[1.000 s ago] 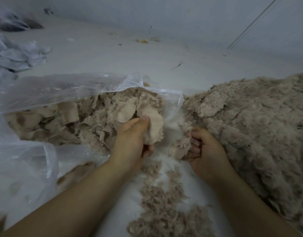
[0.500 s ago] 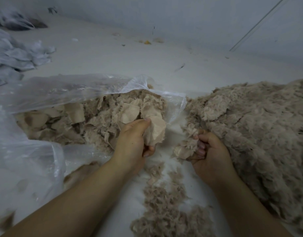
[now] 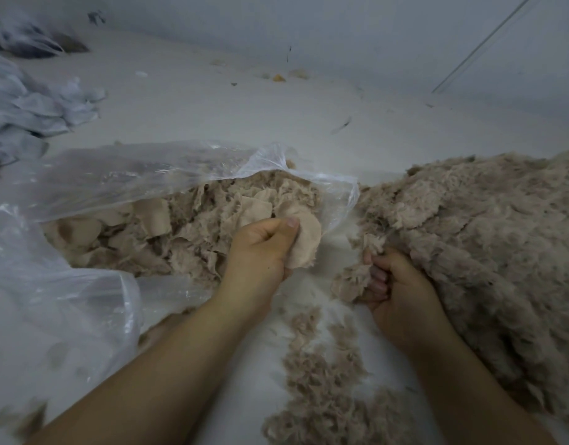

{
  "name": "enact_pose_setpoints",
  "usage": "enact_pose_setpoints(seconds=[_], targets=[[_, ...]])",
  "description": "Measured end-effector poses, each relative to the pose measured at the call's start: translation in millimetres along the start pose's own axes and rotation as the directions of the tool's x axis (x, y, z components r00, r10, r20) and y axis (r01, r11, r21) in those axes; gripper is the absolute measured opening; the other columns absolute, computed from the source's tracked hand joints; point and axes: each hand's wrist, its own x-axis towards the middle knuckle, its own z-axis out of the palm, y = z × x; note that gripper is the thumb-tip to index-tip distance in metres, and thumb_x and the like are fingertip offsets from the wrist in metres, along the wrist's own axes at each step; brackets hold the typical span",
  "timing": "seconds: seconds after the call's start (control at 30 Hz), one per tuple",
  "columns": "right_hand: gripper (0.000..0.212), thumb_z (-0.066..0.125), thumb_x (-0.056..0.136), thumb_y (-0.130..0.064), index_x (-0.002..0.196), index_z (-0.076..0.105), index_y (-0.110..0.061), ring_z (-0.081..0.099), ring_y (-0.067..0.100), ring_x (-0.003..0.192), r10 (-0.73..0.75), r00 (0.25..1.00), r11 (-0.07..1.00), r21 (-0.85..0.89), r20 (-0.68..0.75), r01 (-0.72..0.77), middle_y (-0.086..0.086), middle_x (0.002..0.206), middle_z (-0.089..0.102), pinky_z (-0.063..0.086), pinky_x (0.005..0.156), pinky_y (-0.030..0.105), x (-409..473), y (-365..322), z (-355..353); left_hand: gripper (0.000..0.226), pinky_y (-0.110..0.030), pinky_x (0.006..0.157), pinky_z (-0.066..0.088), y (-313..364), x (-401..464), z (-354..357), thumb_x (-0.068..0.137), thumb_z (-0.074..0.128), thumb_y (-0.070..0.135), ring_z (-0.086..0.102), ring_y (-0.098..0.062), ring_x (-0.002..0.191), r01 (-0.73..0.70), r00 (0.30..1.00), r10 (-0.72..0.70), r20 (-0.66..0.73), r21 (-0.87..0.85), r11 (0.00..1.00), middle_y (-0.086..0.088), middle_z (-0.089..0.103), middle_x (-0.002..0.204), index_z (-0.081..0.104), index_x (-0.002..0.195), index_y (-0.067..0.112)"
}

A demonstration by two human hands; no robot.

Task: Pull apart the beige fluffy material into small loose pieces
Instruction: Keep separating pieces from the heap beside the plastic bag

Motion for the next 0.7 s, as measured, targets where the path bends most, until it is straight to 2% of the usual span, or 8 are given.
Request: enact_pose_setpoints(seconds=[0.07,0.1,0.17,0.23,0.33,0.47,0.6,0.7], targets=[[0.030,0.034,0.095,0.000,0.069,0.045,-0.012,0.023,0.001,0.032,-0.007,1.000,1.000,-0.024,-0.016,0.007,-0.009,0.043,0.030,0.020,0.029,0.013,4,2,1,0.037,-0.025,0.047,0.035,4,2,-3,0.098,0.056,0.021,0.038,-0.023,0.052,-0.089,0.995,0.095,-0.029,0.159,0.983,-0.025,0.044,0.060,0.061,0.079,-0.011],[0.031,0.035,0.094,0.001,0.068,0.045,-0.013,0.023,0.001,0.032,-0.012,1.000,0.999,-0.039,-0.020,0.011,-0.008,0.044,0.030,0.020,0.030,0.013,6,3,1,0.028,-0.027,0.051,0.042,7,4,-5,0.096,0.060,0.020,0.049,-0.024,0.055,-0.151,0.983,0.172,-0.060,0.260,0.954,-0.021,0.056,0.064,0.068,0.078,0.000],[0.033,0.037,0.094,0.002,0.066,0.043,-0.015,0.023,0.002,0.035,-0.035,0.999,0.997,-0.074,-0.009,0.035,-0.007,0.046,0.031,0.020,0.031,0.014,9,6,0,0.010,-0.022,0.060,0.049,16,8,-13,0.091,0.067,0.020,0.060,-0.007,0.063,-0.261,0.924,0.355,-0.143,0.441,0.858,0.004,0.065,0.066,0.070,0.081,0.020],[0.034,0.039,0.094,0.002,0.065,0.044,-0.016,0.024,0.003,0.038,-0.065,0.998,0.991,-0.112,0.022,0.067,-0.006,0.050,0.031,0.021,0.033,0.015,9,7,0,0.012,-0.013,0.057,0.042,26,14,-22,0.088,0.068,0.020,0.057,-0.002,0.064,-0.316,0.848,0.514,-0.130,0.655,0.686,0.013,0.057,0.066,0.060,0.083,0.026],[0.040,0.040,0.094,0.002,0.060,0.048,-0.017,0.025,0.004,0.040,-0.058,0.997,0.988,-0.141,0.051,0.065,-0.005,0.053,0.032,0.023,0.034,0.015,11,6,0,0.016,-0.029,0.051,0.034,25,24,-34,0.084,0.069,0.013,0.055,-0.025,0.065,-0.218,0.814,0.581,0.004,0.929,0.299,-0.001,0.057,0.072,0.056,0.075,0.012],[0.051,0.039,0.094,0.003,0.052,0.056,-0.020,0.026,0.004,0.039,-0.030,0.998,0.989,-0.142,0.053,0.038,-0.004,0.052,0.032,0.023,0.033,0.015,12,5,0,0.011,-0.030,0.050,0.025,22,28,-42,0.068,0.072,-0.003,0.055,-0.036,0.075,-0.096,0.884,0.459,0.092,0.995,-0.015,-0.017,0.057,0.078,0.062,0.066,0.002],[0.048,0.039,0.094,0.003,0.054,0.054,-0.019,0.024,0.004,0.040,-0.011,0.997,0.993,-0.118,0.082,0.021,-0.004,0.053,0.031,0.022,0.034,0.015,9,4,0,0.010,-0.033,0.051,0.032,22,30,-42,0.066,0.071,-0.005,0.057,-0.039,0.076,-0.071,0.907,0.409,0.100,0.994,-0.087,-0.019,0.058,0.074,0.063,0.063,0.002],[0.048,0.039,0.094,0.002,0.055,0.056,-0.019,0.025,0.005,0.040,0.004,0.995,0.993,-0.115,0.100,0.007,-0.004,0.053,0.032,0.022,0.035,0.016,10,1,-2,0.010,-0.035,0.050,0.035,27,24,-33,0.072,0.072,-0.001,0.056,-0.039,0.072,-0.090,0.829,0.553,0.081,0.996,-0.012,-0.021,0.058,0.078,0.063,0.076,0.000]])
